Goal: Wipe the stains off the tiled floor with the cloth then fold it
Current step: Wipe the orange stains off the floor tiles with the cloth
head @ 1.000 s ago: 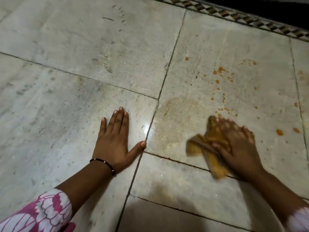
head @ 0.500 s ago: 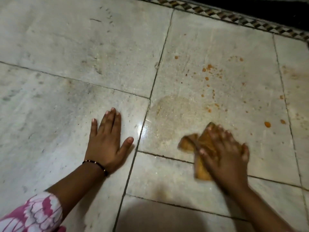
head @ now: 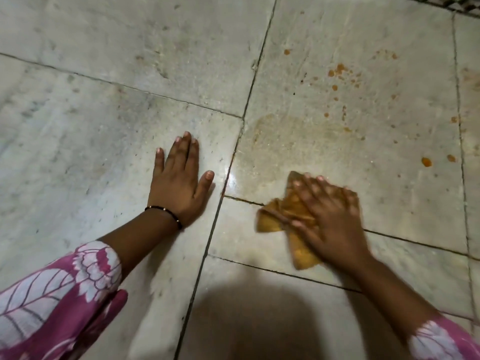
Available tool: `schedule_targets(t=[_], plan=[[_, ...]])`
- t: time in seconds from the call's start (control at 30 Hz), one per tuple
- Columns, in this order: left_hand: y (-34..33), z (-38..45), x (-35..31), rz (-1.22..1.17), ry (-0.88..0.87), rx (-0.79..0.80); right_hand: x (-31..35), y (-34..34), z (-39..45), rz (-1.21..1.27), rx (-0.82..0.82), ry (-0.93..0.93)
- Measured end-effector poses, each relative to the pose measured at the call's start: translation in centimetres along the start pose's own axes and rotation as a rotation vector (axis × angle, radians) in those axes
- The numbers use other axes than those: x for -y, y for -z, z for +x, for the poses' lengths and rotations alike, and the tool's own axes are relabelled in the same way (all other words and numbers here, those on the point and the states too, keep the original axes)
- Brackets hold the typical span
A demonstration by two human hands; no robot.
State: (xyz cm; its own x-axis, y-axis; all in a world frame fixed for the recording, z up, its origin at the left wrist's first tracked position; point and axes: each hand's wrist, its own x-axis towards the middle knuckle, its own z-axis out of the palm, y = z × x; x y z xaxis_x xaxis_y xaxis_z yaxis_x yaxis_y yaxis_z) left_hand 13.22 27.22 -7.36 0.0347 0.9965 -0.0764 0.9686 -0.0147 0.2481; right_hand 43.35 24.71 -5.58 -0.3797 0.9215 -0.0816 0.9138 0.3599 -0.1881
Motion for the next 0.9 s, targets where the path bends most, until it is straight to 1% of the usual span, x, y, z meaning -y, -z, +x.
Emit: schedule_targets(t=[0.07, 0.1, 0.17, 0.2, 0.23, 0.27, 0.37, 0.43, 0.5, 0.53, 0.57, 0.6, 0.67, 0.7, 0.73, 0.77, 0.83, 0.9], plan=[[-0.1, 0.1, -0.2, 0.010, 0.008, -0.009, -3.3, 1.1, 1.1, 0.035, -0.026, -0.189], [-0.2, 0.2, -0.3, 0.014, 0.014, -0.010, -4.3, 1.4, 2.7, 0.037, -0.064, -0.287], [-0.3, 0.2, -0.4, 0.023, 0.028, -0.016, -4.6, 1.6, 7.5, 0.029, -0.160, -0.400], [-0.3, 0.1, -0.4, 0.025, 0.031, -0.016, -3.9, 1.5, 10.1, 0.039, -0.175, -0.416], [-0.3, 0.1, -0.4, 0.025, 0.031, -0.016, -2.7, 1.4, 12.3, 0.052, -0.165, -0.394], [-0.3, 0.1, -0.4, 0.024, 0.031, -0.017, -1.1, 1.1, 14.0, 0.062, -0.139, -0.333], [-0.3, 0.1, -0.2, 0.018, 0.029, -0.023, 3.5, -0.1, 13.8, 0.054, -0.051, -0.006], [-0.3, 0.1, -0.1, 0.016, 0.031, -0.019, 3.4, -0.4, 10.8, 0.041, 0.013, 0.223], [-0.3, 0.1, 0.0, 0.013, 0.030, -0.021, 0.4, 0.3, 8.7, 0.032, 0.066, 0.368], [-0.3, 0.1, 0.0, 0.010, 0.029, -0.021, -1.5, 1.0, 8.7, 0.023, 0.081, 0.387], [-0.3, 0.1, -0.1, 0.007, 0.029, -0.023, -3.3, 1.5, 9.2, 0.027, 0.088, 0.358], [-0.3, 0.1, -0.2, 0.002, 0.033, -0.027, -4.2, 1.9, 10.5, 0.048, 0.068, 0.292], [-0.3, 0.2, -0.4, -0.001, 0.037, -0.027, -3.6, 2.0, 14.0, 0.079, -0.022, 0.089], [-0.3, 0.1, -0.4, 0.001, 0.040, -0.025, -2.2, 1.7, 15.8, 0.066, -0.059, 0.000], [-0.4, 0.1, -0.3, 0.002, 0.042, -0.027, -0.4, 1.3, 17.4, 0.040, -0.068, -0.035], [-0.3, 0.1, -0.3, 0.002, 0.042, -0.033, 1.5, 1.0, 18.5, 0.013, -0.050, 0.007], [-0.3, 0.2, -0.1, -0.005, 0.035, -0.032, 4.6, 0.5, 18.3, -0.056, 0.026, 0.214], [-0.3, 0.2, 0.1, -0.016, 0.036, -0.034, 4.8, 0.1, 15.8, -0.103, 0.049, 0.388]])
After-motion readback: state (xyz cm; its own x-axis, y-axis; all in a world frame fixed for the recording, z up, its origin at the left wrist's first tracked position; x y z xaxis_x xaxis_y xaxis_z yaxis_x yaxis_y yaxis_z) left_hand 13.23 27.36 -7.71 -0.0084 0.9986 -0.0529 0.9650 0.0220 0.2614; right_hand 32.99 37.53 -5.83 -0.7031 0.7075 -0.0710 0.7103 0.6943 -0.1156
